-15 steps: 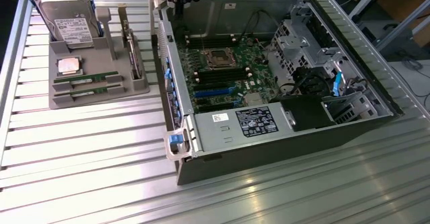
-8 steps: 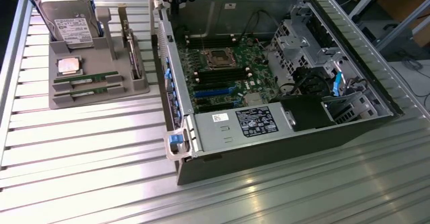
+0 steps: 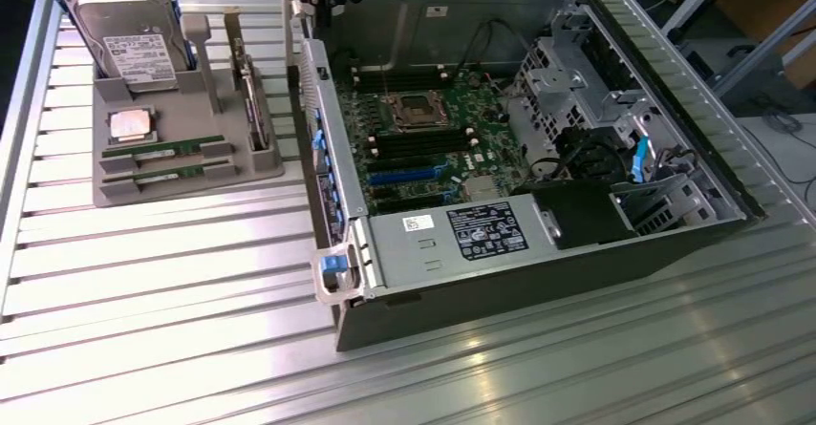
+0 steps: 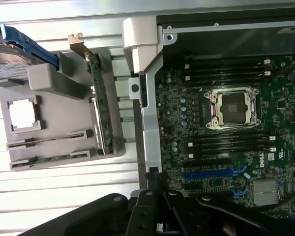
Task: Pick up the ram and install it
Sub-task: 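Reach for the ram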
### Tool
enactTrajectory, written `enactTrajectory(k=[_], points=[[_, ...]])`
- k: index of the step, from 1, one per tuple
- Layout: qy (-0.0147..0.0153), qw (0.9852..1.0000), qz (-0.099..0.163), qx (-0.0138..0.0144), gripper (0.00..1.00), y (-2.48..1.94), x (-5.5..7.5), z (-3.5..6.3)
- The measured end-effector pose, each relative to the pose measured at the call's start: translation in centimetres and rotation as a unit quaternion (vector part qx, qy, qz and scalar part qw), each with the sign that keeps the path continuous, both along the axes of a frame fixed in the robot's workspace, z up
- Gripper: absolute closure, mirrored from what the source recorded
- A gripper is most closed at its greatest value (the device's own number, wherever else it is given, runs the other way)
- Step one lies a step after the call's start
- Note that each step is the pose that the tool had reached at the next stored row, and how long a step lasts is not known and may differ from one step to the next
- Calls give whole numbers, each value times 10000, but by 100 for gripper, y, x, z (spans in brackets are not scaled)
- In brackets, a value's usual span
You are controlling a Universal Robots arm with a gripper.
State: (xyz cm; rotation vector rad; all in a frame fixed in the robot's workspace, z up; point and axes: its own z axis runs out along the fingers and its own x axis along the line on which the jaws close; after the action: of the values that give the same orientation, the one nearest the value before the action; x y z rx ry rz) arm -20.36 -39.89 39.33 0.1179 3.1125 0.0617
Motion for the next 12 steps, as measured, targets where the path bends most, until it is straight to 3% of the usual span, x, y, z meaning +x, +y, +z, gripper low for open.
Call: enactTrajectory(k=[12], points=[[0, 10000, 0, 0, 90, 0, -90, 0]])
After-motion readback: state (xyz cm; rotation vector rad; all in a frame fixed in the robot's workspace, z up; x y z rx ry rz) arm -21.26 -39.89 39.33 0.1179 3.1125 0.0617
